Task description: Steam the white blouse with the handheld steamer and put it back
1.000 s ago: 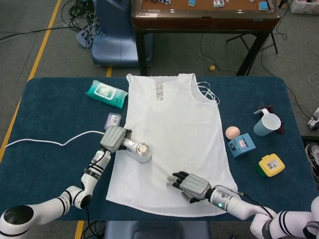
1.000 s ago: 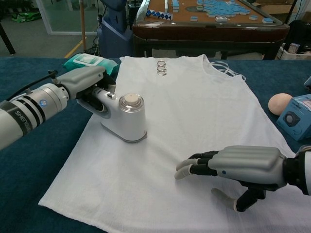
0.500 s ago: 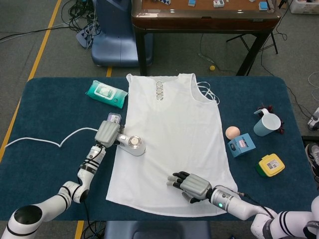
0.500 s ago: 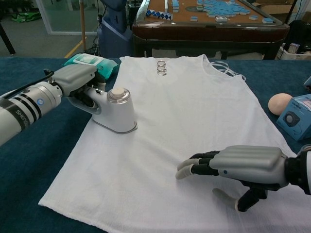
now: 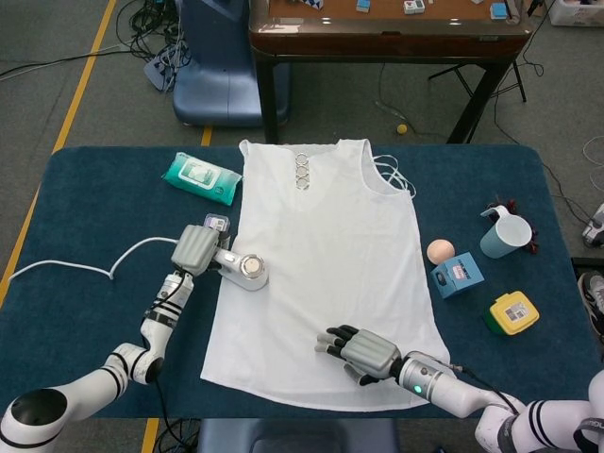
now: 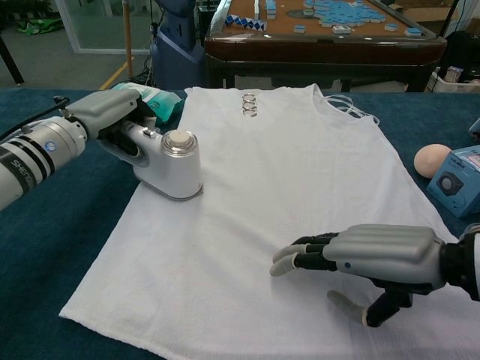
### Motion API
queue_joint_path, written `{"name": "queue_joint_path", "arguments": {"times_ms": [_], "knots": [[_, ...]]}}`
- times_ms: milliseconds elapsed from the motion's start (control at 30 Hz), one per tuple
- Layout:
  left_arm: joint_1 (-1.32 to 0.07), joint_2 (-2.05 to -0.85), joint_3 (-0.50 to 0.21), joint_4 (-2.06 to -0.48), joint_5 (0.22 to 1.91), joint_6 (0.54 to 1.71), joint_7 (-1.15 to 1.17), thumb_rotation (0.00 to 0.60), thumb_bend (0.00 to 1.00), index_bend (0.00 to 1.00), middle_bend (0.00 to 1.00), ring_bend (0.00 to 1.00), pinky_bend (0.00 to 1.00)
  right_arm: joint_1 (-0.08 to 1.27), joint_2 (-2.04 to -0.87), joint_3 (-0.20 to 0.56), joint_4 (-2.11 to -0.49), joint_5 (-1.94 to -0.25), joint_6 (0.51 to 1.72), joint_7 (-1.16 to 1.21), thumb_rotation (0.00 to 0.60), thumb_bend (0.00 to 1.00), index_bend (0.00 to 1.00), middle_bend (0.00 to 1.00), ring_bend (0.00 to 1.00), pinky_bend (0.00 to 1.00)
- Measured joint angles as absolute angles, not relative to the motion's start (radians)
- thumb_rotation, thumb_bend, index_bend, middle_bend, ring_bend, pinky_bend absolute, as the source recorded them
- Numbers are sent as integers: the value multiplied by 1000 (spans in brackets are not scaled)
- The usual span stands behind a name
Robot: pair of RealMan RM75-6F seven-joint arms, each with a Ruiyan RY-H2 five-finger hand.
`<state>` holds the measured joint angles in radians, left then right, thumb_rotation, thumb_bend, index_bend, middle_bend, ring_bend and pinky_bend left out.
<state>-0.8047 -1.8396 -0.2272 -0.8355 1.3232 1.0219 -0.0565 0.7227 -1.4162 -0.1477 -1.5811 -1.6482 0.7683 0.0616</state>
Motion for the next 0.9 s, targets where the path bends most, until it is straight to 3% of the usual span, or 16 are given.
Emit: {"name": "queue_joint_path", "arguments": {"times_ms": [367, 900], "knots": [[-801, -1803, -240, -1177, 1293, 1059, 182, 600, 218, 895, 737, 608, 626, 717, -1409, -158, -1592, -1651, 784, 59, 600, 701, 0, 65, 0, 71], [-829, -1905, -231, -1067, 1269, 1037, 236, 600, 219, 895, 737, 608, 625, 713, -1402, -169, -1591, -1656, 796, 62, 600, 701, 0, 65, 0, 71]]}}
